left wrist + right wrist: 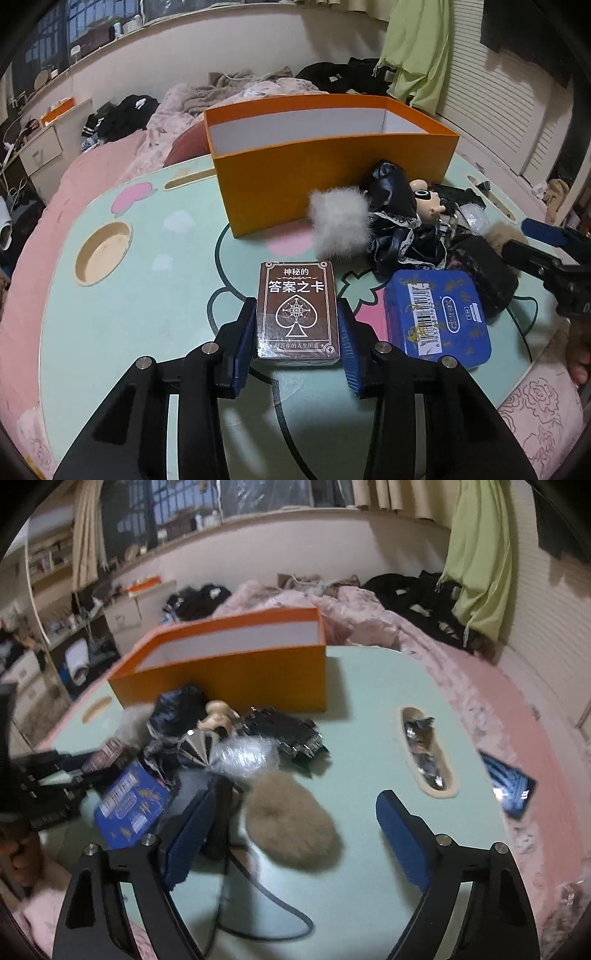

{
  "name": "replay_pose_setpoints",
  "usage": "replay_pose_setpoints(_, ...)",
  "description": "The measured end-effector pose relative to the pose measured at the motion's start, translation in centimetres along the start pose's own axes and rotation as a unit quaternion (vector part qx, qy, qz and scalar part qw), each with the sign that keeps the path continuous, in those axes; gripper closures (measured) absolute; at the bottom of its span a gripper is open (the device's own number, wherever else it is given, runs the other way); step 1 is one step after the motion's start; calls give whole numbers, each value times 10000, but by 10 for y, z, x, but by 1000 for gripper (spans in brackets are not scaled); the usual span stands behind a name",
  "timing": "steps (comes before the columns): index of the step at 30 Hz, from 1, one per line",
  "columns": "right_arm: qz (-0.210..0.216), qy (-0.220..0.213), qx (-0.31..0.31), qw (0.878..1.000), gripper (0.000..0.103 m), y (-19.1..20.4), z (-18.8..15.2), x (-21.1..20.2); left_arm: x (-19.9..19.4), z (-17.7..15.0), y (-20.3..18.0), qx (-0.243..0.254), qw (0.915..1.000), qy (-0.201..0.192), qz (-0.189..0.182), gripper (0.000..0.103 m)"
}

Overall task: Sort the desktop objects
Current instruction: 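Grasp the brown card deck with the left gripper while the right gripper lifts the brown pom-pom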

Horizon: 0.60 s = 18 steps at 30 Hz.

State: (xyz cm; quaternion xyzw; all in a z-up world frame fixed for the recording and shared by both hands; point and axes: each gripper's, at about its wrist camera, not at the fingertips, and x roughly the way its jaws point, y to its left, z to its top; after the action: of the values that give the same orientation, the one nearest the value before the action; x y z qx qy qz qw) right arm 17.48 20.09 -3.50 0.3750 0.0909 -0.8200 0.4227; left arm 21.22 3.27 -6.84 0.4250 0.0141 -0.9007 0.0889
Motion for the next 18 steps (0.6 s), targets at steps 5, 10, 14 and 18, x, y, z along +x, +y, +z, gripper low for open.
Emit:
replay_pose_setpoints(5, 625, 117, 449, 9970, 59, -15, -2, 5, -1, 0, -4, 78, 10000, -9, -59, 61)
replay_pose_setpoints(10, 817, 128, 609, 9947, 61, -21, -7, 10, -2, -1, -5, 79, 9999, -24, -81, 61)
replay_pose_setpoints(14, 379, 115, 132, 9991, 64, -2, -9, 13, -2, -1, -6, 82, 10000, -42, -14, 61)
replay_pose_setpoints(18, 205, -60, 22, 9998, 65, 4, -16, 4, -12, -1, -3, 30, 9996, -266, -71, 61)
